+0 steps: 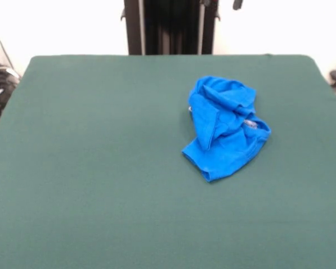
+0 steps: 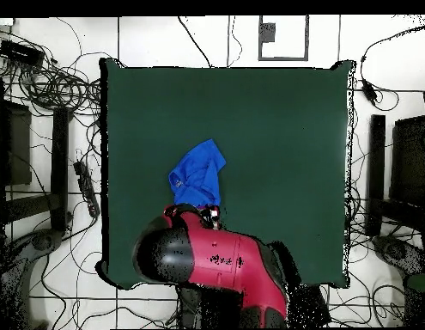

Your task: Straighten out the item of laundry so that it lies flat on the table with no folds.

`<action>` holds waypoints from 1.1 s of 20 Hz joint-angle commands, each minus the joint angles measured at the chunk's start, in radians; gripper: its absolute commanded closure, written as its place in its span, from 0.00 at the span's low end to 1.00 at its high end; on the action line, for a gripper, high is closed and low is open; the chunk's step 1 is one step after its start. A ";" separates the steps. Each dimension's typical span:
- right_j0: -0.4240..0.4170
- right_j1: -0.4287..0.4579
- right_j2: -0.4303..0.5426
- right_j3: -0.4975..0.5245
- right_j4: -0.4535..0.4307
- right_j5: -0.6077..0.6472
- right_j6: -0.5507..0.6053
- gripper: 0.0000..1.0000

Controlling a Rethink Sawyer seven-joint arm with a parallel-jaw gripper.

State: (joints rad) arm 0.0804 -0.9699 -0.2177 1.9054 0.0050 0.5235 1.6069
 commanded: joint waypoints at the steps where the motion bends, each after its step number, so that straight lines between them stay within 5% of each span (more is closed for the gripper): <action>1: -0.109 -0.013 0.121 0.064 0.081 0.160 0.052 0.00; 15: -0.136 0.132 0.161 -0.158 0.012 0.206 0.065 0.00; 22: -0.130 0.255 0.215 -0.178 0.090 0.025 0.161 0.00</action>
State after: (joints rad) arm -0.0579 -0.8696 -0.1720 1.7550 0.0295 0.6019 1.6069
